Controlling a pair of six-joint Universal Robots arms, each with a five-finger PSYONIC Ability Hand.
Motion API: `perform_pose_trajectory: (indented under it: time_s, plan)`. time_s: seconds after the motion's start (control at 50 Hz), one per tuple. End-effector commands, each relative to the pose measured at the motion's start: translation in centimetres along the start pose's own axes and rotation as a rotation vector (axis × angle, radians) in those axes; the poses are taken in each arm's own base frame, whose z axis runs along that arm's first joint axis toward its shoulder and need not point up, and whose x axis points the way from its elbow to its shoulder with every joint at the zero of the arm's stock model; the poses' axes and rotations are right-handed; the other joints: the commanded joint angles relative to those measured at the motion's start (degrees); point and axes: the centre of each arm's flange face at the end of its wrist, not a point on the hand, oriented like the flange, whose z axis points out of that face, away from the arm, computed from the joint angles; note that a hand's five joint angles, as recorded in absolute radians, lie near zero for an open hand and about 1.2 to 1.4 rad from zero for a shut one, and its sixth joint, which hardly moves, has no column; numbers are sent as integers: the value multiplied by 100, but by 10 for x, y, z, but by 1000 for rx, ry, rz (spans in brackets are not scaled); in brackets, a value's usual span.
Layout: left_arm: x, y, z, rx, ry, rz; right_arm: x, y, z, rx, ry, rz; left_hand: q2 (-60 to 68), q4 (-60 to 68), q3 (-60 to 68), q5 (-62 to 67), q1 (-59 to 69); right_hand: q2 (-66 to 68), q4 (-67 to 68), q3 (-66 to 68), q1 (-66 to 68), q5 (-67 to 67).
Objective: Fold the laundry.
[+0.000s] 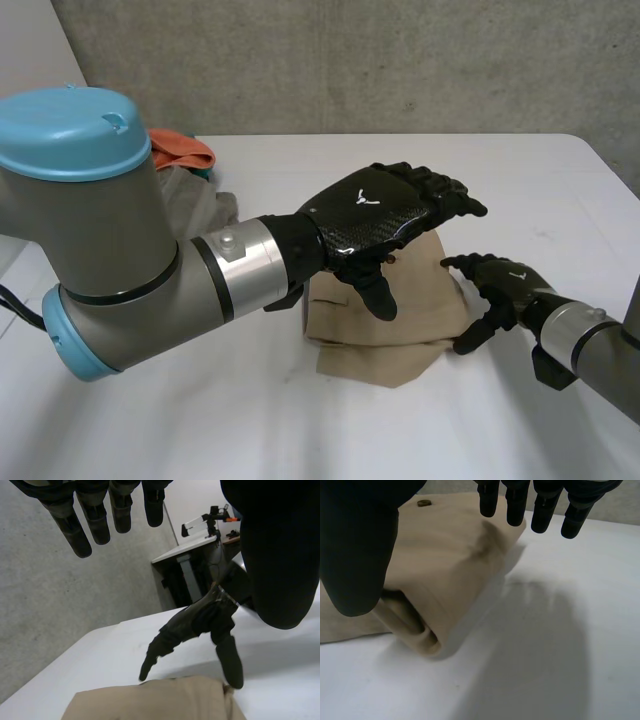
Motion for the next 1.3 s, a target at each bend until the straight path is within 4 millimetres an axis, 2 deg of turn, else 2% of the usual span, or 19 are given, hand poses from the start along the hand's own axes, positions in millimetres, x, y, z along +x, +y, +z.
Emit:
perform_pose_trajectory:
  time_s: [0.02,0.24,0.32,0.4,0.42,0.44,0.46,0.56,0.64,0.7,0.72,0.78,0.8,0.82,0.86,0.94,0.96,1.02,1.3]
  plan:
    - [0,0,1,0,-8,5,-2,8,14,20,-19,-4,136,152,104,44,215,-111,-238,-238,-166,-272]
    - [0,0,1,2,-9,6,-18,14,31,32,-68,-37,153,169,121,60,232,-111,-238,-238,-166,-272]
    - [-1,0,1,1,-10,6,-24,15,34,35,-87,-48,153,169,121,60,232,469,341,341,413,307]
    - [-1,0,1,1,-10,6,-23,16,41,34,-87,-38,153,169,121,60,232,2532,2404,2404,2476,2371]
    - [-1,0,1,0,-10,3,-23,13,42,42,-89,-27,153,169,121,60,232,4803,4676,4676,4748,4642]
    - [-1,0,1,0,-10,5,-22,11,43,47,-87,-21,153,169,121,60,232,6425,6297,6297,6369,6264]
    - [-1,0,1,1,-10,6,-21,9,44,56,-86,-14,153,169,121,60,232,6885,6757,6757,6829,6723]
    - [0,-1,1,3,-9,5,-13,-12,51,126,-71,25,153,169,121,60,232,6889,6762,6762,6834,6728]
    - [0,-4,1,13,-9,15,-3,-39,63,216,-32,48,170,186,137,77,249,6889,6762,6762,6834,6728]
    - [0,-8,0,24,-11,22,26,-51,82,262,53,99,153,169,121,60,232,6889,6762,6762,6834,6728]
    - [0,-8,0,25,-11,23,49,-58,91,286,116,112,153,169,121,60,232,6889,6762,6762,6834,6728]
    - [1,-12,-1,34,-11,30,97,-71,104,331,256,127,153,169,121,61,232,6889,6762,6762,6834,6728]
    - [1,-14,-2,37,-12,33,108,-73,106,336,282,127,153,169,121,60,232,6889,6762,6762,6834,6728]
    - [2,-15,-2,41,-11,36,141,-78,112,359,358,131,153,169,121,60,232,6889,6762,6762,6834,6728]
    - [2,-18,-3,48,-12,42,169,-83,119,382,413,131,153,169,121,60,232,6889,6762,6762,6834,6728]
    - [4,-27,-5,66,-12,55,208,-85,132,381,469,122,153,169,121,60,232,6889,6762,6762,6834,6728]
    - [4,-29,-6,73,-13,60,224,-83,136,372,494,114,153,169,121,60,232,6889,6762,6762,6834,6728]
    - [6,-32,-7,81,-11,65,256,-78,138,345,539,100,153,169,121,60,232,6889,6762,6762,6834,6728]
    - [10,-29,-3,78,2,63,285,-85,127,373,596,50,153,169,121,60,232,6889,6762,6762,6834,6728]
